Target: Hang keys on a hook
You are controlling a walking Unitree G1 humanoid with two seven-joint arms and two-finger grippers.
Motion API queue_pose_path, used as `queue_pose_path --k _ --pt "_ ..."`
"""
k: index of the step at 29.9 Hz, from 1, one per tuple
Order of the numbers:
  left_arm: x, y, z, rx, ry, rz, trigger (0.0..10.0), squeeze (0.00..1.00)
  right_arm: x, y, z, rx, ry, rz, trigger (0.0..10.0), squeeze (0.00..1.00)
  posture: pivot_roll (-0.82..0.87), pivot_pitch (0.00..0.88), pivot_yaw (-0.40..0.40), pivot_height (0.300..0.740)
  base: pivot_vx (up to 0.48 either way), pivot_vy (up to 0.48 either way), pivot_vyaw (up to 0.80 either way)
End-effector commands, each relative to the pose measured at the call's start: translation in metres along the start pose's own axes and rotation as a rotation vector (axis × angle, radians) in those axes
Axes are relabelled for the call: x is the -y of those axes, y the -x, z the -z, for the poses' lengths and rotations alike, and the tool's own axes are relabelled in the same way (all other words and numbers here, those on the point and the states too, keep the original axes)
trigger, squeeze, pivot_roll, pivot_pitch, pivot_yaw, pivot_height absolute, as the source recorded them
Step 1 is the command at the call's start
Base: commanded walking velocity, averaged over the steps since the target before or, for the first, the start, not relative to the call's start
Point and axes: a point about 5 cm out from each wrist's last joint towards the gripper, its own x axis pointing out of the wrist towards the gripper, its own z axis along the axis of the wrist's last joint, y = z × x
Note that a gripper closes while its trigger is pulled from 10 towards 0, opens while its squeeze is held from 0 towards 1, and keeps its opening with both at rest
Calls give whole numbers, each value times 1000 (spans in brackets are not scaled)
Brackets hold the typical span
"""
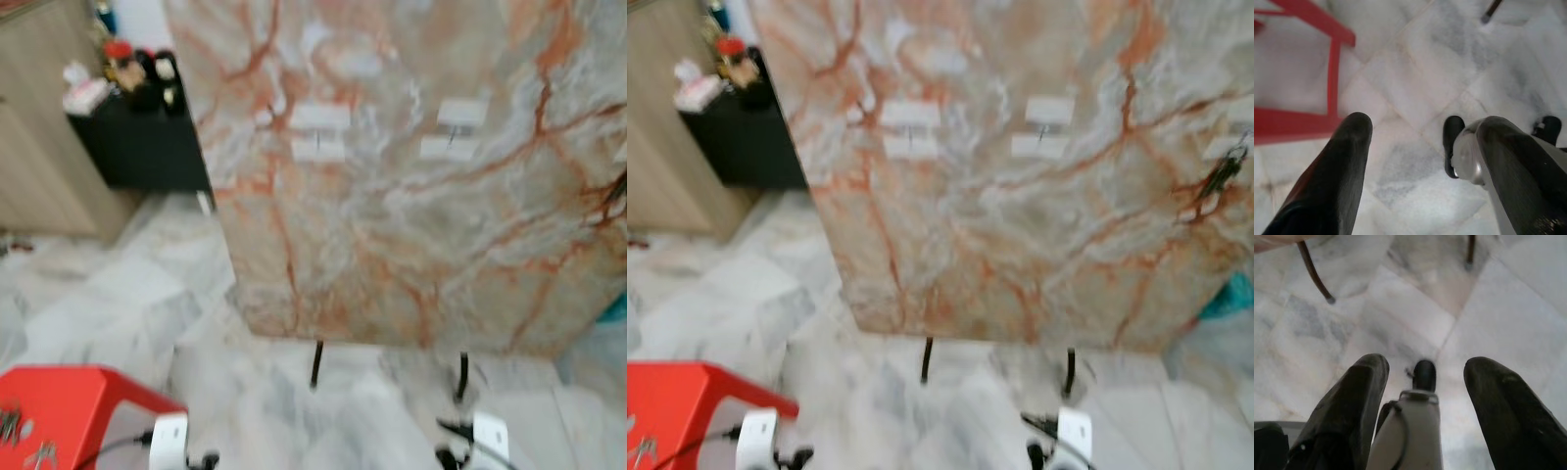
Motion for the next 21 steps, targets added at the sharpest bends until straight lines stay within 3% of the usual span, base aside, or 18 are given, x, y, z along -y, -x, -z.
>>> queue_pose_path --k 1,21 --pt "-4 -1 -6 17 -9 -8 10000 0 0 1 8 -24 -10 2 10000 0 55 33 18 740 -244 0 0" --pt "-3 0 -5 17 -6 -12 10000 0 0 1 6 -16 13 -3 10000 0 58 37 13 740 -12 0 0"
